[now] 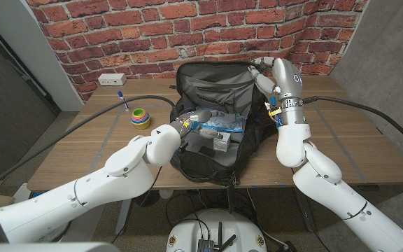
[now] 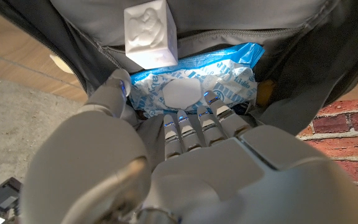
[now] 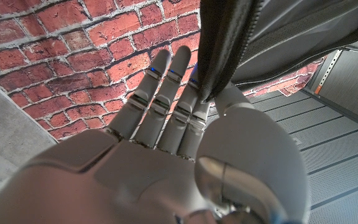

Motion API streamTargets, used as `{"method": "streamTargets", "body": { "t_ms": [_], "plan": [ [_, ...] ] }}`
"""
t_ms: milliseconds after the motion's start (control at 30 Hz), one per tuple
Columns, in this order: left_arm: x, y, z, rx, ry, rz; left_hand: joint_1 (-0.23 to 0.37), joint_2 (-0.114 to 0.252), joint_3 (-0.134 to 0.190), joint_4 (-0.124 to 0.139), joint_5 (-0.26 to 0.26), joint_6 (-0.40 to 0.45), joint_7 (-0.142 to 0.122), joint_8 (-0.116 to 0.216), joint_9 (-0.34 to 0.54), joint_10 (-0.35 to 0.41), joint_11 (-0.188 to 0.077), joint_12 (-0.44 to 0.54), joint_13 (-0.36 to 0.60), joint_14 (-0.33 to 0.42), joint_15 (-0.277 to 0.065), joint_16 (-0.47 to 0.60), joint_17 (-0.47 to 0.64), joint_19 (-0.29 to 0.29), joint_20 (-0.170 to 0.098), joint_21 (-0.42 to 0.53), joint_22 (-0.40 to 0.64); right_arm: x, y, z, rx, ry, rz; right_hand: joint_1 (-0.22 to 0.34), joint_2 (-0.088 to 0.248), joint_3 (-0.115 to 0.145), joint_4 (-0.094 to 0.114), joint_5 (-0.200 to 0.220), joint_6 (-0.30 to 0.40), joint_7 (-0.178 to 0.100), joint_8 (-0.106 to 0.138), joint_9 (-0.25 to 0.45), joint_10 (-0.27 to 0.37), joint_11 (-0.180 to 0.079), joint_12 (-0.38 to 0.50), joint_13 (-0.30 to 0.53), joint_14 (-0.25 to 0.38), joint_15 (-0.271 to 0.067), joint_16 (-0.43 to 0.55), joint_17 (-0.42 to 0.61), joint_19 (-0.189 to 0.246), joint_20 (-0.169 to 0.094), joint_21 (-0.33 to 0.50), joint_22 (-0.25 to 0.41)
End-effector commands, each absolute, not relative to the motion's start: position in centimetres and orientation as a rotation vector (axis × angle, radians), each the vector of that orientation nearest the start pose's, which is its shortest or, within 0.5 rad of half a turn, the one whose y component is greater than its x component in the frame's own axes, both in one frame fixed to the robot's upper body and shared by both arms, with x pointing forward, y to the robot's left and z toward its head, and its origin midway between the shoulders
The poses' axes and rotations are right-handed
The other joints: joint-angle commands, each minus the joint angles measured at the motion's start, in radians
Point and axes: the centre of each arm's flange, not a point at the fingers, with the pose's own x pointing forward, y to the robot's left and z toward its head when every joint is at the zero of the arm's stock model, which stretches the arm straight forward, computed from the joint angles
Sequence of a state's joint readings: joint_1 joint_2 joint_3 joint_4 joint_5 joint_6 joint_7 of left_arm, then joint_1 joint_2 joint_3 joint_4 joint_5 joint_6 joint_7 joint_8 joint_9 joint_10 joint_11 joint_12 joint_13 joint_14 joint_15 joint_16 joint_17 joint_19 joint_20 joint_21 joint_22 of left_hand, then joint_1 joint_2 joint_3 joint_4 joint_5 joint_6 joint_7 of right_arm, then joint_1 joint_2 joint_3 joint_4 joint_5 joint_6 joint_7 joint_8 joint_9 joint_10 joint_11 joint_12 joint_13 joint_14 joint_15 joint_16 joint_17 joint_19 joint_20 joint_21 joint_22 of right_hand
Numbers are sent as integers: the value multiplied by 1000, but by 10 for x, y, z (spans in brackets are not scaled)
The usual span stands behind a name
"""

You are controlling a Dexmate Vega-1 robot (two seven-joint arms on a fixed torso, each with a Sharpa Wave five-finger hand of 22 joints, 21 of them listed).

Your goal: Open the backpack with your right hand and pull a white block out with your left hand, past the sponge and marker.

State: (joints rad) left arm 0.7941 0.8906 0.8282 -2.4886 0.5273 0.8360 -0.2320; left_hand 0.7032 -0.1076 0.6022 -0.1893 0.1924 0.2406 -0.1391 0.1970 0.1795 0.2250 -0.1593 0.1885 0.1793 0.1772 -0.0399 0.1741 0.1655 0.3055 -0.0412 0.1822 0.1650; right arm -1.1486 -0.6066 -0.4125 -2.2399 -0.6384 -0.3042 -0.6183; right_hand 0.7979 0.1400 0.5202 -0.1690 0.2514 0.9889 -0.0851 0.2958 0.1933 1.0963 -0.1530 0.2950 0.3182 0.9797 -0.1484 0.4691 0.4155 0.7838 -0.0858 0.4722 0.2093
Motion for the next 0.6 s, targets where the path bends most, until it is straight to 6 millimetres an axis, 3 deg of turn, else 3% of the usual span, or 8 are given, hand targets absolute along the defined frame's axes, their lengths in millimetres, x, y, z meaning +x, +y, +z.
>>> {"method": "streamTargets", "body": {
  "t_ms": [33,267,600],
  "plan": [
    [449,90,25,1506,-499,-222,25,-6,-4,0,-1,7,-4,7,1,8,-9,6,2,14,-111,7,1,-4,-66,2,3,437,-183,52,-820,-1119,-508,2,8,4,2,7,11,1,2,5,7,5,-5,4,8,-69,-4,4,-4,-126,10,1],
    [452,78,29,1586,-480,-241,49,-17,-7,-2,-3,14,-6,12,1,12,-21,6,2,21,-117,7,2,-3,-67,2,2,440,-184,52,-814,-1117,-511,2,8,4,2,8,11,1,0,5,7,6,-6,5,9,-69,-5,5,-5,-126,13,1],
    [458,69,34,1656,-383,-275,129,-44,-27,4,-15,-58,1,-5,1,-49,2,-10,1,-28,-94,-5,2,-22,-61,-2,2,445,-186,55,-809,-1114,-514,3,9,6,1,9,10,3,-3,5,7,5,-8,8,8,-71,-8,8,-7,-126,17,1]
  ]
}}
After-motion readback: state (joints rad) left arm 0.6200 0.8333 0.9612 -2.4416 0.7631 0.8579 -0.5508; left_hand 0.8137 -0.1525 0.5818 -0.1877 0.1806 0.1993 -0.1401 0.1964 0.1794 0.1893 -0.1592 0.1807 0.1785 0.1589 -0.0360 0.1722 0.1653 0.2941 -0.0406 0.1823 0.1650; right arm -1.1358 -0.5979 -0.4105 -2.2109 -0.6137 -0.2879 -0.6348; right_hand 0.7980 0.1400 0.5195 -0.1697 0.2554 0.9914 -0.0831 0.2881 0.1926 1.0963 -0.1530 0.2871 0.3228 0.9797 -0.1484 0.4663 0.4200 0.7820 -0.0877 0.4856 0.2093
